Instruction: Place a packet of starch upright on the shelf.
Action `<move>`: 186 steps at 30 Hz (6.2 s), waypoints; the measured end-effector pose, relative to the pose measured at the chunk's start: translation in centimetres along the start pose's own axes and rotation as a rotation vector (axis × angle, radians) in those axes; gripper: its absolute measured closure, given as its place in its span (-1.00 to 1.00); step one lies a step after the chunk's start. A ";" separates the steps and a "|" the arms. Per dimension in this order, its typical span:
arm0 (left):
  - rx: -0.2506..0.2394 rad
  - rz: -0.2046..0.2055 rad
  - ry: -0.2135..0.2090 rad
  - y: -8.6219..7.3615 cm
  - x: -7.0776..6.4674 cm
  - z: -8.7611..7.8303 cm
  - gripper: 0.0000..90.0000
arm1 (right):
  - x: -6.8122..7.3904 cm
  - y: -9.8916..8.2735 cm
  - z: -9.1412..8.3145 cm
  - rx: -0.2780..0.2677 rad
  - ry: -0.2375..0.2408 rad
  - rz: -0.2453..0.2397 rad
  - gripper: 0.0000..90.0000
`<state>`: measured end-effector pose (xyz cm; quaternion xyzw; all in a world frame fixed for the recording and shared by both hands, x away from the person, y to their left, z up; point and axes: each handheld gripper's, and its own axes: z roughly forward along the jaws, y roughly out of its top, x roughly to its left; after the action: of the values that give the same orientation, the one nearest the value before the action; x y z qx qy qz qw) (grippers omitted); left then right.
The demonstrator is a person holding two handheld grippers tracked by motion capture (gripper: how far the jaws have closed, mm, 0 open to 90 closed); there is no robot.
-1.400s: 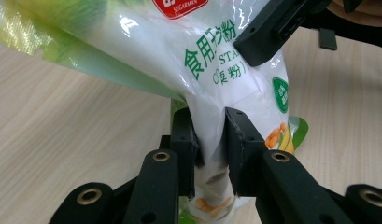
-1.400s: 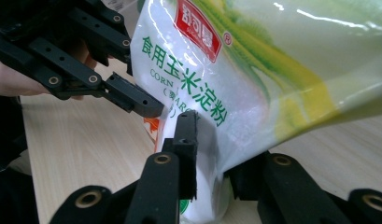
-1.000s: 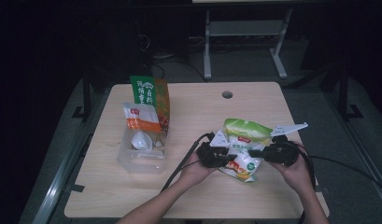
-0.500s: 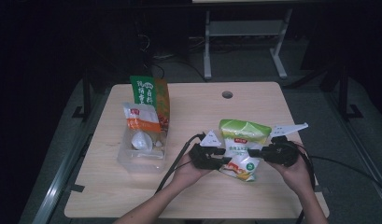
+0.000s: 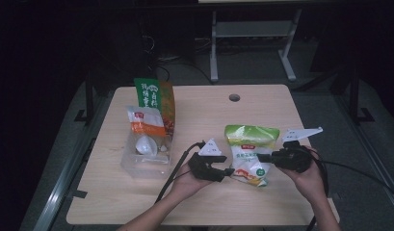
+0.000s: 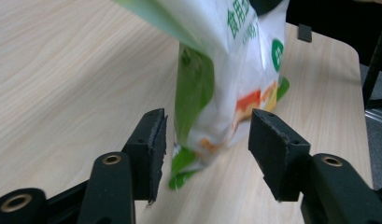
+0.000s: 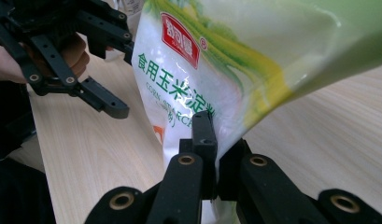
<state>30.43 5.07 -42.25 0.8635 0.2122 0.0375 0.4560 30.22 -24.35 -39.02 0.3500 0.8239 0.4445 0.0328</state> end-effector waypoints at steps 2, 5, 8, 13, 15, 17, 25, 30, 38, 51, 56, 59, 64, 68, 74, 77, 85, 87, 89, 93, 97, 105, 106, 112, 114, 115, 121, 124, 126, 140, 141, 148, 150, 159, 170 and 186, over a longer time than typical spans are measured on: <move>-0.004 0.002 0.003 -0.3 -0.1 -0.4 0.00 | 0.1 0.1 0.0 -0.001 -0.003 -0.002 0.98; -0.004 0.003 0.001 -0.8 -0.4 -1.2 -0.05 | 0.3 0.3 0.0 -0.002 -0.002 -0.001 0.98; -0.005 0.007 -0.004 -1.4 -0.8 -1.9 -0.05 | 0.6 0.6 -0.1 0.011 -0.003 -0.012 0.98; -0.006 0.011 -0.005 -2.3 -1.3 -3.0 -0.07 | 1.1 1.0 -0.1 0.010 -0.009 -0.020 0.98; -0.009 0.016 -0.002 -2.5 -1.5 -3.5 -0.09 | 1.3 1.2 0.0 0.007 -0.007 -0.017 0.98; -0.015 0.019 -0.004 -2.9 -1.8 -4.3 -0.11 | 1.6 1.5 0.0 0.004 -0.005 -0.025 0.98; -0.031 0.003 -0.011 -4.1 -2.6 -6.1 -0.13 | 2.5 3.1 0.3 -0.001 -0.001 -0.035 0.99; -0.033 -0.002 -0.004 -4.8 -2.5 -6.9 -0.14 | 2.8 4.1 0.6 0.006 -0.003 -0.045 0.99; -0.028 -0.020 -0.013 -6.0 -2.7 -7.3 -0.16 | 3.0 5.9 1.5 0.021 0.024 -0.040 0.99; -0.048 0.006 -0.019 -6.6 -3.5 -7.3 -0.16 | 4.8 9.9 2.4 -0.016 0.056 -0.069 0.99; -0.035 0.049 -0.011 -6.8 -3.9 -7.4 -0.17 | 5.6 11.5 3.4 -0.029 0.073 -0.080 0.99; -0.046 0.054 -0.019 -6.8 -4.0 -7.6 -0.18 | 6.0 12.5 4.1 -0.037 0.095 -0.080 0.99; -0.044 0.052 -0.023 -6.8 -4.0 -7.7 -0.20 | 6.9 13.9 5.2 -0.025 0.115 -0.100 0.99; -0.047 0.056 -0.020 -6.8 -4.1 -7.7 -0.20 | 7.6 15.0 6.2 -0.011 0.124 -0.128 0.99; -0.033 0.058 -0.027 -7.0 -4.0 -7.6 -0.20 | 8.9 16.5 7.4 0.003 0.151 -0.164 0.99; -0.032 0.066 -0.032 -7.0 -4.2 -7.6 -0.20 | 9.5 17.1 7.9 0.004 0.166 -0.167 0.99; -0.052 0.076 -0.037 -7.0 -4.3 -7.7 -0.23 | 11.2 18.7 9.6 0.015 0.187 -0.191 0.99; -0.054 0.071 -0.038 -7.0 -4.3 -7.7 -0.23 | 11.4 18.9 9.9 0.017 0.186 -0.189 0.99; -0.049 0.069 -0.036 -7.1 -4.3 -7.8 -0.23 | 12.0 19.4 10.6 0.028 0.181 -0.194 0.99; -0.043 0.086 -0.022 -7.2 -4.2 -7.8 -0.23 | 12.9 20.3 12.3 0.033 0.196 -0.214 0.99; -0.038 0.098 -0.016 -7.3 -4.3 -7.7 -0.24 | 13.8 20.8 13.9 0.037 0.211 -0.218 0.99; -0.046 0.097 -0.013 -7.5 -4.2 -7.9 -0.24 | 15.1 21.7 17.1 0.057 0.250 -0.210 0.99; -0.042 0.096 -0.013 -7.5 -4.2 -7.9 -0.24 | 15.1 21.8 17.4 0.058 0.255 -0.210 0.99; -0.056 0.088 -0.012 -7.4 -4.0 -8.3 -0.24 | 15.6 22.3 19.8 0.070 0.291 -0.206 0.99; -0.049 0.099 -0.008 -7.5 -3.9 -8.4 -0.24 | 16.2 22.4 21.3 0.090 0.302 -0.201 0.99; -0.047 0.094 -0.011 -7.5 -3.9 -8.4 -0.24 | 16.2 22.4 21.6 0.091 0.303 -0.206 0.99; -0.050 0.093 -0.015 -7.5 -4.0 -8.4 -0.24 | 16.2 21.9 23.5 0.099 0.330 -0.176 0.99; -0.051 0.105 -0.010 -7.4 -3.9 -8.6 -0.24 | 16.2 21.2 24.6 0.092 0.332 -0.173 0.99; -0.052 0.110 -0.007 -7.4 -3.9 -8.7 -0.24 | 16.2 20.8 24.9 0.089 0.319 -0.177 0.99; -0.048 0.104 -0.009 -7.4 -4.2 -8.5 -0.24 | 15.5 19.3 24.0 0.133 0.298 -0.237 0.89; -0.049 0.098 -0.009 -7.4 -4.2 -8.4 -0.24 | 15.5 19.2 23.8 0.139 0.280 -0.251 0.88; -0.041 0.103 -0.008 -7.4 -4.4 -8.3 -0.24 | 15.4 18.6 23.2 0.153 0.269 -0.273 0.93; -0.045 0.103 -0.005 -7.4 -4.3 -8.3 -0.24 | 15.3 18.4 23.2 0.159 0.268 -0.278 0.94; -0.035 0.109 -0.007 -7.5 -4.3 -8.1 -0.24 | 14.3 17.1 23.1 0.180 0.280 -0.248 0.93; -0.024 0.096 0.001 -7.4 -3.9 -7.9 -0.24 | 13.8 17.8 21.7 0.142 0.297 -0.251 0.87; -0.025 0.076 0.023 -7.6 -3.6 -7.9 -0.25 | 13.5 17.2 21.6 0.173 0.301 -0.265 0.94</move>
<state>22.62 13.49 -43.32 0.8648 0.1840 0.0672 0.4624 37.35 5.28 -35.60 0.1700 0.8934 0.4110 -0.0629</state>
